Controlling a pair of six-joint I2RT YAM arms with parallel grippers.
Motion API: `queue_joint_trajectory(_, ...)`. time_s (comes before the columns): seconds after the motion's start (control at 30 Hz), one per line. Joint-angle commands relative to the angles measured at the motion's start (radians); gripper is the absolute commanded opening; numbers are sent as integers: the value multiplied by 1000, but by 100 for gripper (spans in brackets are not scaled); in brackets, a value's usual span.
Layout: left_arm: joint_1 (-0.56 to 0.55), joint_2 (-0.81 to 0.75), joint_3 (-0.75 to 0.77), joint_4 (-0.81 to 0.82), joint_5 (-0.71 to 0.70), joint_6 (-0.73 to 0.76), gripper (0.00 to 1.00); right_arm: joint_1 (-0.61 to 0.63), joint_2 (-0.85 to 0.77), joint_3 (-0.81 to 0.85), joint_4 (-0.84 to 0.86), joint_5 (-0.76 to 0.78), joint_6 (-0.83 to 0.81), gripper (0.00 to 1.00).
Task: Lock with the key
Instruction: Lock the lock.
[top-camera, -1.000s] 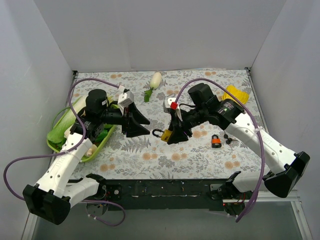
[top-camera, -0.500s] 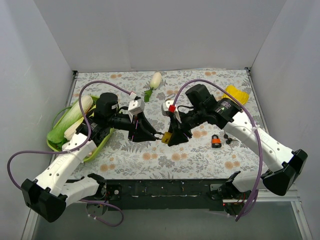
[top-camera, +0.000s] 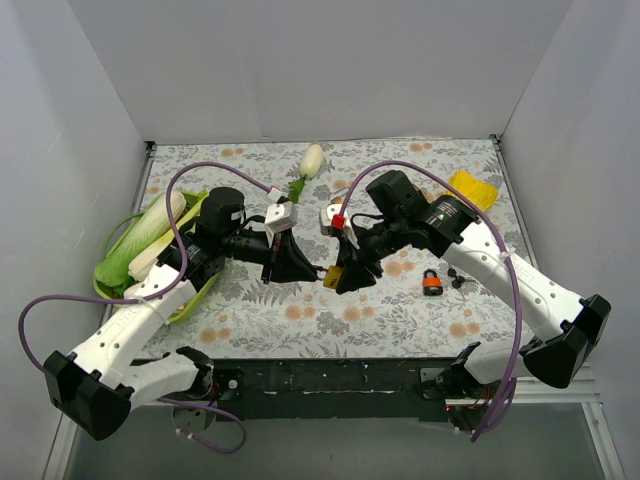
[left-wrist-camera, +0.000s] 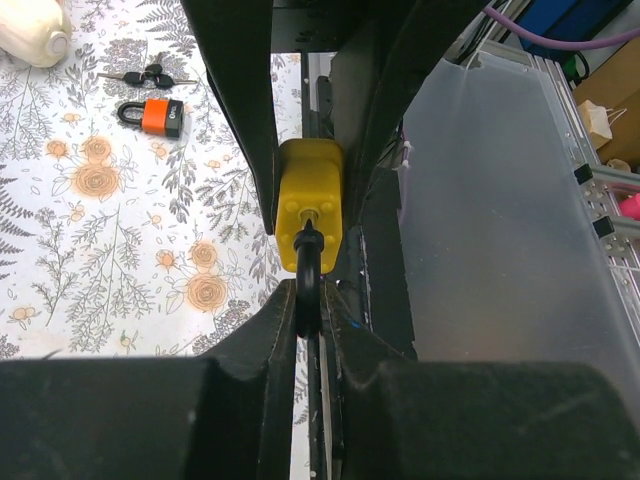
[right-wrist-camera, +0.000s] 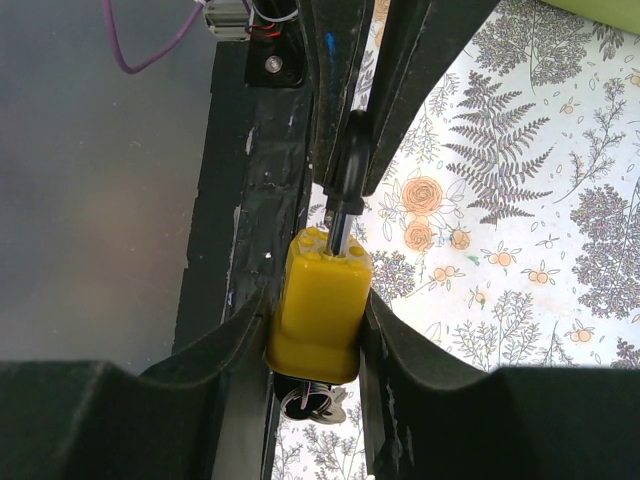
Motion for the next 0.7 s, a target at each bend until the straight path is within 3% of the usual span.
queue_joint_trajectory(0.0, -2, -18, 27, -4, -6, 0, 0, 6, -3, 53, -1, -20, -13, 1)
queue_joint_trajectory(0.07, 0, -26, 13, 13, -14, -52, 0, 6, -4, 52, 11, -10, 5, 1)
queue_joint_trajectory(0.1, 0, -30, 6, 52, -14, -82, 0, 5, -7, 45, 31, -1, 23, 8)
queue_joint_trajectory(0.13, 1, -35, -2, 72, -14, -124, 0, 2, -13, 41, 42, 7, 39, 43)
queue_joint_trajectory(0.23, 11, -62, -45, 186, -13, -248, 0, -24, -50, 0, 101, 0, 92, 75)
queue_joint_trajectory(0.4, 21, -84, -83, 312, 1, -351, 0, -47, -89, -63, 138, -10, 120, 81)
queue_joint_trajectory(0.57, 21, -95, -94, 341, -2, -385, 0, -53, -93, -90, 177, -34, 137, 72)
queue_joint_trajectory(0.67, 21, -95, -100, 359, -3, -409, 0, -53, -89, -90, 206, -45, 155, 59)
